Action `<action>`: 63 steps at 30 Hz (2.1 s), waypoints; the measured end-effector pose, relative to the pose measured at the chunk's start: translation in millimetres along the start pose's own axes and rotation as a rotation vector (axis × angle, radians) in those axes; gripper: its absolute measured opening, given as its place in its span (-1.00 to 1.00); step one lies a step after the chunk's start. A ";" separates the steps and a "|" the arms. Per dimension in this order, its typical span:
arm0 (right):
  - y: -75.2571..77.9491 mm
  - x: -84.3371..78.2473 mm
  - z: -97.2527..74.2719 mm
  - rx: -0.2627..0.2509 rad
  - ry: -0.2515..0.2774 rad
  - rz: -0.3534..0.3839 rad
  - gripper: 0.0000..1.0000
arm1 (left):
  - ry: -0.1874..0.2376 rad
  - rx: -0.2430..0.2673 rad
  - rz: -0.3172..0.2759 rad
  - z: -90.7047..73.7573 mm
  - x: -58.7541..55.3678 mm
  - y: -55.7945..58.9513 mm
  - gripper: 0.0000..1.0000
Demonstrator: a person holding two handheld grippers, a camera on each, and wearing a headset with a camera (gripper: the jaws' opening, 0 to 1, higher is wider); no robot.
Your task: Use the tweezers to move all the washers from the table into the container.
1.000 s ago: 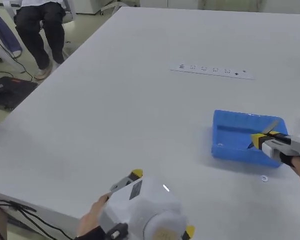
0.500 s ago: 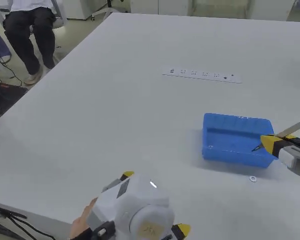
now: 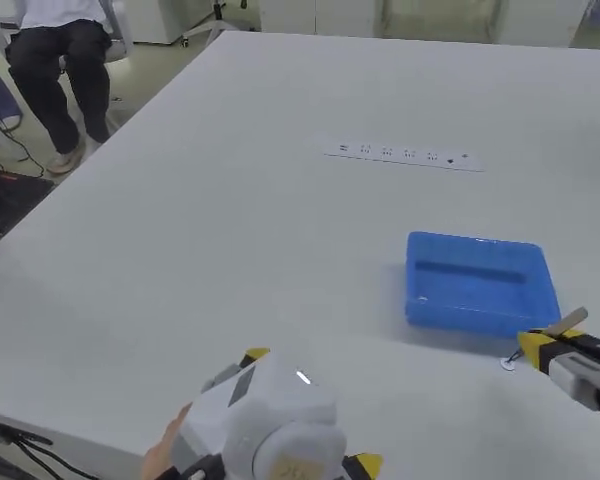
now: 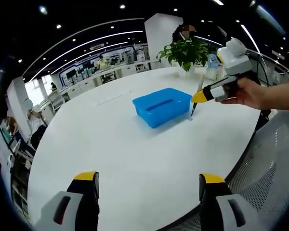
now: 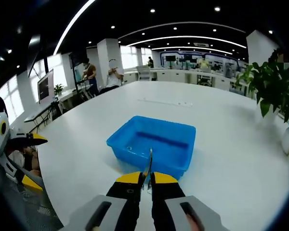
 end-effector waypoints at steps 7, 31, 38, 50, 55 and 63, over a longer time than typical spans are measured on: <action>4.5 -6.2 4.3 -0.005 -0.021 0.007 -0.92 | -0.005 -0.012 0.013 0.1 -0.9 0.6 0.86; 2.4 -8.5 9.7 0.007 -0.035 -0.073 -0.91 | 0.105 -0.112 -0.134 -7.3 15.9 4.5 0.99; 2.3 -10.4 8.6 0.008 -0.035 -0.079 -0.92 | 0.147 -0.113 -0.165 -10.6 21.8 4.8 0.99; 2.0 -10.4 9.5 0.001 -0.044 -0.072 -0.94 | 0.212 -0.125 -0.218 -14.1 30.4 4.5 0.99; 3.0 -2.8 6.8 -0.004 -0.032 -0.061 -0.94 | 0.235 -0.130 -0.238 -15.5 33.0 3.9 0.99; 1.6 27.5 -5.5 0.019 0.043 -0.005 -0.94 | 0.237 -0.114 -0.220 -15.6 33.3 3.4 0.99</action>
Point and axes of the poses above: the centre of the closed fingertips' face, and the gripper's own axes: z roughly forward along the fingers, y roughly to its right, x roughly out of its top, the point moved 3 cm from there along -z, roughly backward along the fingers, and after that the axes turned 4 degrees about -x, right-handed, at the moved point
